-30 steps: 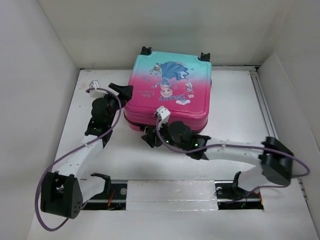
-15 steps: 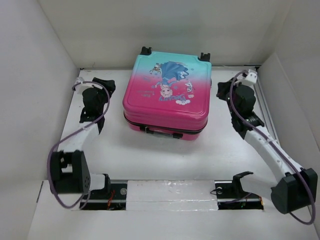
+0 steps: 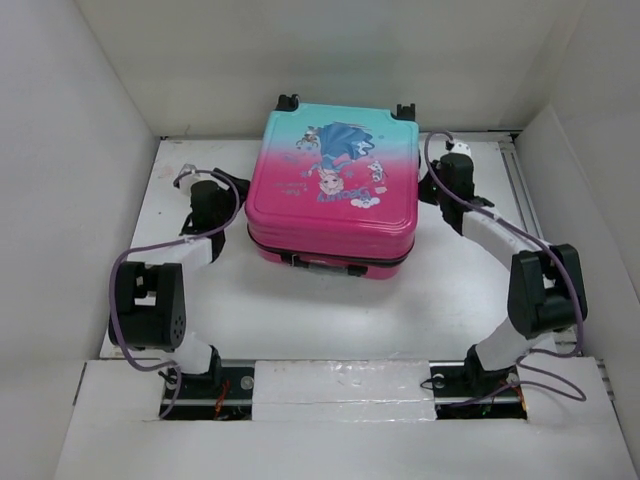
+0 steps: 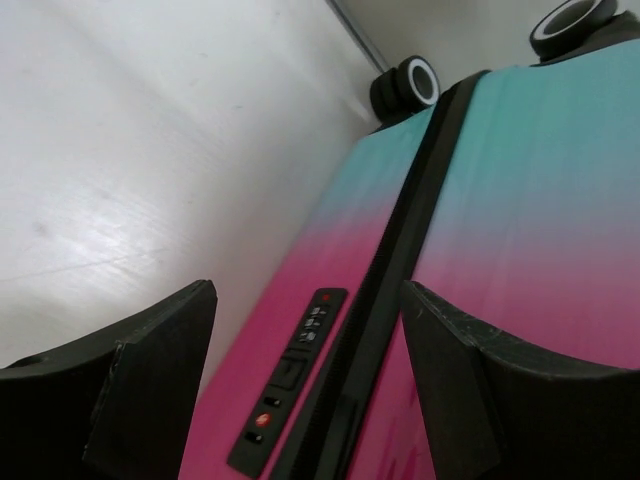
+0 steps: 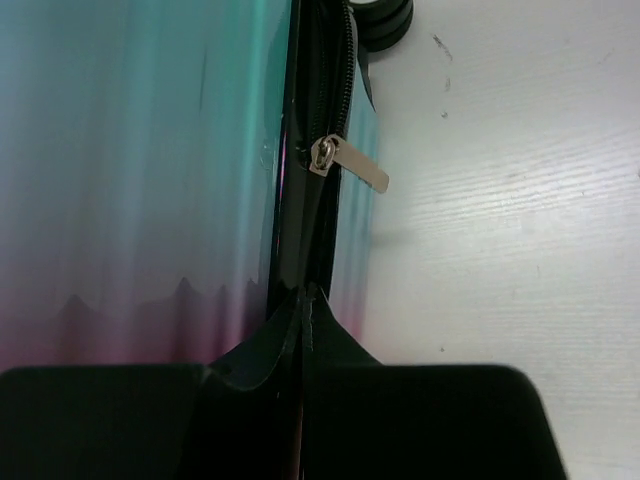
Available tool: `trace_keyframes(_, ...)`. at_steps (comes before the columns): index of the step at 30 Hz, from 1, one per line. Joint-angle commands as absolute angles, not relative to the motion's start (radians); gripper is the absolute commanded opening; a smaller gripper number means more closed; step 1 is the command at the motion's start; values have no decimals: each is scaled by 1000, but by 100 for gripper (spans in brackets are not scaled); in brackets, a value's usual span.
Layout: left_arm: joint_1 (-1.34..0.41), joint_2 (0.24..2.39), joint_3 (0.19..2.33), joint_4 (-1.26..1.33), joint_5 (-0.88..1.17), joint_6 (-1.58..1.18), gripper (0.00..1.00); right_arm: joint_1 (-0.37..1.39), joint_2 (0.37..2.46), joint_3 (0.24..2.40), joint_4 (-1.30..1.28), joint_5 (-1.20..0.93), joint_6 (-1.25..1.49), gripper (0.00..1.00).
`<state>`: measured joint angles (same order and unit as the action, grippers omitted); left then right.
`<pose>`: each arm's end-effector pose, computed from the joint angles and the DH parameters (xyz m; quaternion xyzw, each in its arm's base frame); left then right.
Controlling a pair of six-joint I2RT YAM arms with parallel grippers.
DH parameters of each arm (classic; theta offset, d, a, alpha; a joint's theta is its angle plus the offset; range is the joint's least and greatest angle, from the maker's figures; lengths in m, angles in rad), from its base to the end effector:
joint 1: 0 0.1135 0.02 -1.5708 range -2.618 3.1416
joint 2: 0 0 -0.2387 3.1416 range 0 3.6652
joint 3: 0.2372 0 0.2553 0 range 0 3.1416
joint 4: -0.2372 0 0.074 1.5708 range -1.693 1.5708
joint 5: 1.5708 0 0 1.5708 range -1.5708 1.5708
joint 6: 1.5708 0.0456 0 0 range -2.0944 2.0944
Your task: Pack the luggage
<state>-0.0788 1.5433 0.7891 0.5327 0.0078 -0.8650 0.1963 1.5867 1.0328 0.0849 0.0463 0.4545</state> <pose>0.3509 -0.0281 0.1996 -0.2969 0.7223 -0.2867 0.5550 0.3663 0.0707 0.2186 0.1217 0.8432 0.1486 0.5022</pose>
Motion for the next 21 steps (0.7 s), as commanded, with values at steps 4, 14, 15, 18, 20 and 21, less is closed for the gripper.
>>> trace_keyframes(4, -235, 1405, 644, 566, -24, -790, 70, 363, 1728, 1267, 158, -195, 401, 0)
trace_keyframes(14, -493, 1089, 362, 560, -139, -850, 64, 463, 1950, 1692, -70, -288, 296, 0)
trace_keyframes(15, -535, 1063, 362, 539, -175, -860, 64, 463, 1972, 1725, -109, -288, 282, 0)
trace_keyframes(18, -713, 973, 363, 453, -415, -893, 64, 442, 1982, 1816, -146, -272, 272, 1)
trace_keyframes(20, -802, 925, 415, 357, -510, -881, 65, 399, 1947, 1851, -158, -272, 272, 11)
trace_keyframes(21, -822, 907, 435, 332, -556, -871, 67, 382, 1931, 1852, -158, -272, 272, 14)
